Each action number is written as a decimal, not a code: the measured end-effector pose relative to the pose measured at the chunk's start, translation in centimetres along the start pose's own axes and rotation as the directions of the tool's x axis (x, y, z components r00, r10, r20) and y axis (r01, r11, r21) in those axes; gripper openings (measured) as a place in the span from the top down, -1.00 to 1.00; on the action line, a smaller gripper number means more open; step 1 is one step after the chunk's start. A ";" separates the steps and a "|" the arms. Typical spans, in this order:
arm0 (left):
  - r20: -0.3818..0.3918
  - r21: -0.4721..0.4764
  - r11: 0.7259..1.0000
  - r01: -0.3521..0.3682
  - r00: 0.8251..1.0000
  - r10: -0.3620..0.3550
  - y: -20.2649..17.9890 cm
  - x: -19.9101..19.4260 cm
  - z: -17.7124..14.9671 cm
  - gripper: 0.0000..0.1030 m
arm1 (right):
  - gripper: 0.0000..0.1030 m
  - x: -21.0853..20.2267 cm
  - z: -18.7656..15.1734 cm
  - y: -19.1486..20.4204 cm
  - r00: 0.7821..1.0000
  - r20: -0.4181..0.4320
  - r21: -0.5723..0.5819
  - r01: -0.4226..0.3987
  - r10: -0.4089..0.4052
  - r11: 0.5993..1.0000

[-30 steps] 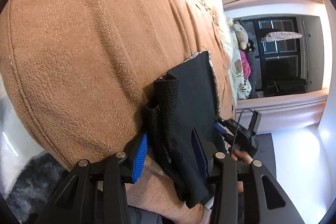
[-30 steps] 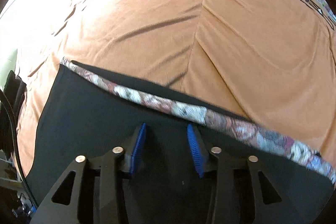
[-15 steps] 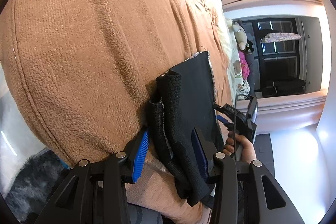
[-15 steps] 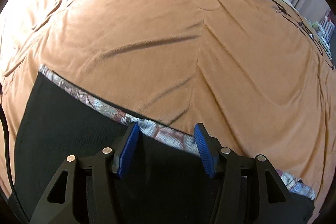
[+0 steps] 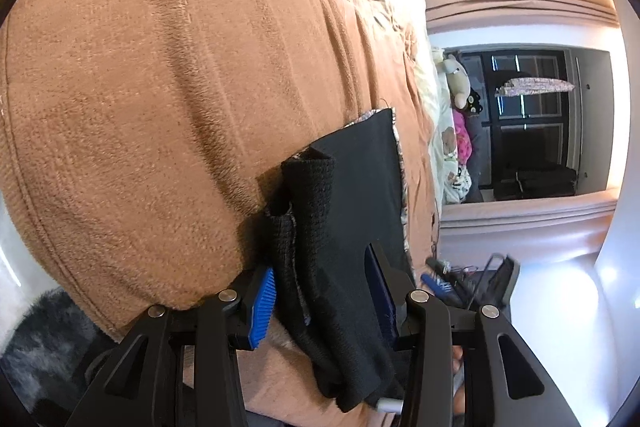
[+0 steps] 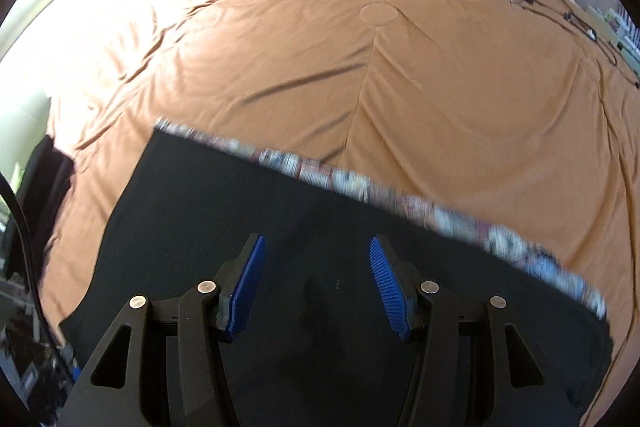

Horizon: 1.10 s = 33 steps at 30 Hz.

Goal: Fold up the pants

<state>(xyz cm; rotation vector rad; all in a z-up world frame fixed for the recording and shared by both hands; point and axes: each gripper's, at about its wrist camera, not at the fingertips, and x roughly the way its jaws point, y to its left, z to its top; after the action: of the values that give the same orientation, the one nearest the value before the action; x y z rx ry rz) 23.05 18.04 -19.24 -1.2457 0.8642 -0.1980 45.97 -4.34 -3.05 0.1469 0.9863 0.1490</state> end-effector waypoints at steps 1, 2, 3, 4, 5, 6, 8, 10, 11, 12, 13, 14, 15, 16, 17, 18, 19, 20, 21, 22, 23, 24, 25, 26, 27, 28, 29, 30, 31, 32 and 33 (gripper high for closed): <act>-0.001 -0.004 1.000 0.001 1.000 -0.001 -0.1 0.0 0.0 0.14 | -0.03 -0.5 -0.7 -0.1 1.000 -0.003 -0.001 -0.011 0.011 1.000; -0.002 -0.008 1.000 0.003 1.000 -0.003 -0.1 0.1 0.1 0.14 | -0.03 -1.0 -1.3 -0.3 1.000 -0.004 -0.001 -0.018 0.018 1.000; -0.003 -0.010 1.000 0.001 1.000 -0.001 -0.1 0.2 0.1 0.14 | -0.03 -1.4 -1.7 -0.4 1.000 -0.005 -0.001 -0.025 0.025 1.000; -0.004 -0.011 1.000 -0.002 1.000 0.002 -0.2 0.2 0.2 0.14 | -0.03 -2.2 -2.2 -0.6 0.999 -0.007 0.000 -0.032 0.032 0.999; -0.005 -0.011 1.000 -0.003 1.000 0.003 -0.3 0.3 0.3 0.14 | -0.03 -2.6 -2.6 -0.7 0.999 -0.008 0.001 -0.041 0.041 0.999; -0.005 -0.009 1.000 -0.003 1.000 0.003 -0.4 0.4 0.4 0.14 | -0.03 -3.1 -3.2 -0.7 0.999 -0.004 0.002 -0.048 0.048 0.999; -0.014 -0.006 1.000 0.004 1.000 -0.004 -0.4 0.8 0.8 0.18 | -0.03 -4.0 -4.0 -0.6 0.999 0.004 0.003 -0.052 0.052 0.999; -0.026 -0.019 1.000 -0.002 1.000 0.002 -0.1 1.3 1.2 0.47 | -0.03 -4.7 -5.1 -0.4 0.998 0.010 0.013 -0.068 0.068 0.998; -0.032 -0.023 1.000 -0.007 0.999 0.006 0.0 1.4 1.3 0.60 | -0.03 -4.8 -5.5 -0.3 0.997 0.011 0.018 -0.077 0.077 0.997; -0.037 -0.027 1.000 -0.013 0.999 0.012 0.2 1.6 1.3 0.82 | -0.02 -5.1 -6.1 -0.2 0.996 0.014 0.023 -0.086 0.086 0.996; -0.038 -0.029 0.999 -0.014 0.999 0.012 0.2 1.6 1.3 0.86 | 0.01 -5.4 -6.7 -0.1 0.996 0.019 0.026 -0.092 0.092 0.995; -0.033 -0.027 1.000 -0.008 0.999 0.007 0.1 1.3 1.3 0.87 | 0.04 -5.5 -7.2 0.0 0.995 0.023 0.026 -0.097 0.097 0.995; -0.025 -0.016 1.000 -0.001 1.000 0.001 -0.2 0.9 1.1 0.88 | 0.09 -5.6 -7.7 0.1 0.994 0.027 0.027 -0.104 0.103 0.994; -0.020 -0.007 1.000 0.008 1.000 -0.008 -0.6 0.5 1.0 0.88 | 0.13 -5.7 -8.3 0.2 0.994 0.029 0.033 -0.111 0.110 0.993; -0.016 0.003 1.000 0.017 1.000 -0.017 -1.0 0.2 0.9 0.88 | 0.14 -5.8 -8.9 0.2 0.993 0.032 0.040 -0.115 0.113 0.993; -0.014 0.011 1.000 0.022 1.000 -0.022 -1.3 0.1 0.7 0.88 | 0.18 -6.0 -9.7 0.2 0.994 0.043 0.047 -0.103 0.101 0.994; -0.012 0.020 0.999 0.027 1.000 -0.027 -1.8 -0.1 0.6 0.89 | 0.19 -6.3 -10.3 0.3 0.995 0.059 0.045 -0.081 0.078 0.996; -0.011 0.035 0.999 0.034 0.999 -0.033 -2.5 -0.4 0.5 0.89 | 0.19 -6.6 -10.9 0.4 0.995 0.079 0.046 -0.065 0.062 0.997; -0.011 0.049 0.998 0.039 0.999 -0.038 -3.1 -0.5 0.5 0.89 | 0.19 -6.8 -11.5 0.5 0.994 0.091 0.052 -0.067 0.062 0.996; -0.011 0.057 0.998 0.041 0.999 -0.040 -3.2 -0.8 0.6 0.89 | 0.19 -7.1 -12.2 0.5 0.992 0.102 0.064 -0.076 0.069 0.995; -0.008 0.069 0.997 0.041 0.999 -0.041 -3.9 -1.0 0.5 0.89 | 0.20 -7.2 -12.7 0.5 0.992 0.108 0.069 -0.079 0.071 0.994; -0.007 0.077 0.996 0.043 0.999 -0.042 -4.3 -1.1 0.4 0.89 | 0.19 -7.5 -13.3 0.6 0.991 0.118 0.074 -0.076 0.067 0.994; -0.008 0.082 0.996 0.044 0.999 -0.043 -4.6 -1.0 0.3 0.89 | 0.19 -7.6 -13.8 0.7 0.990 0.125 0.076 -0.074 0.065 0.994; -0.007 0.092 0.995 0.045 0.999 -0.044 -5.1 -1.1 0.2 0.89 | 0.19 -7.7 -14.3 0.8 0.989 0.132 0.077 -0.078 0.067 0.994; -0.007 0.105 0.994 0.045 0.999 -0.044 -5.7 -1.2 0.0 0.89 | 0.19 -7.9 -14.7 0.9 0.988 0.140 0.079 -0.081 0.069 0.994; -0.007 0.120 0.992 0.045 0.999 -0.045 -6.2 -1.2 -0.1 0.89 | 0.19 -8.1 -15.1 1.0 0.986 0.153 0.081 -0.080 0.067 0.994; -0.008 0.135 0.990 0.046 0.999 -0.045 -6.8 -1.3 -0.3 0.89 | 0.19 -8.2 -15.5 1.1 0.984 0.165 0.076 -0.076 0.062 0.994; -0.008 0.143 0.989 0.046 0.999 -0.046 -7.3 -1.3 -0.5 0.89 | 0.19 -8.3 -15.9 1.3 0.982 0.176 0.069 -0.074 0.061 0.995; -0.008 0.151 0.987 0.047 0.999 -0.047 -7.8 -1.2 -0.5 0.89 | 0.19 -8.1 -16.6 1.4 0.981 0.183 0.072 -0.077 0.063 0.994; -0.008 0.164 0.985 0.050 0.999 -0.049 -8.4 -1.3 -0.7 0.89 | 0.19 -7.9 -17.3 1.4 0.981 0.178 0.084 -0.086 0.070 0.993; -0.008 0.174 0.983 0.053 0.999 -0.052 -8.9 -1.3 -0.7 0.89 | 0.19 -7.5 -18.1 1.6 0.983 0.166 0.088 -0.099 0.083 0.991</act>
<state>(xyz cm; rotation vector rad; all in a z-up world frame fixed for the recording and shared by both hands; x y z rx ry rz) 24.45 15.14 -10.85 -1.1055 0.8006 -0.3116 26.66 -3.23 -6.49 0.2879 0.8245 0.1707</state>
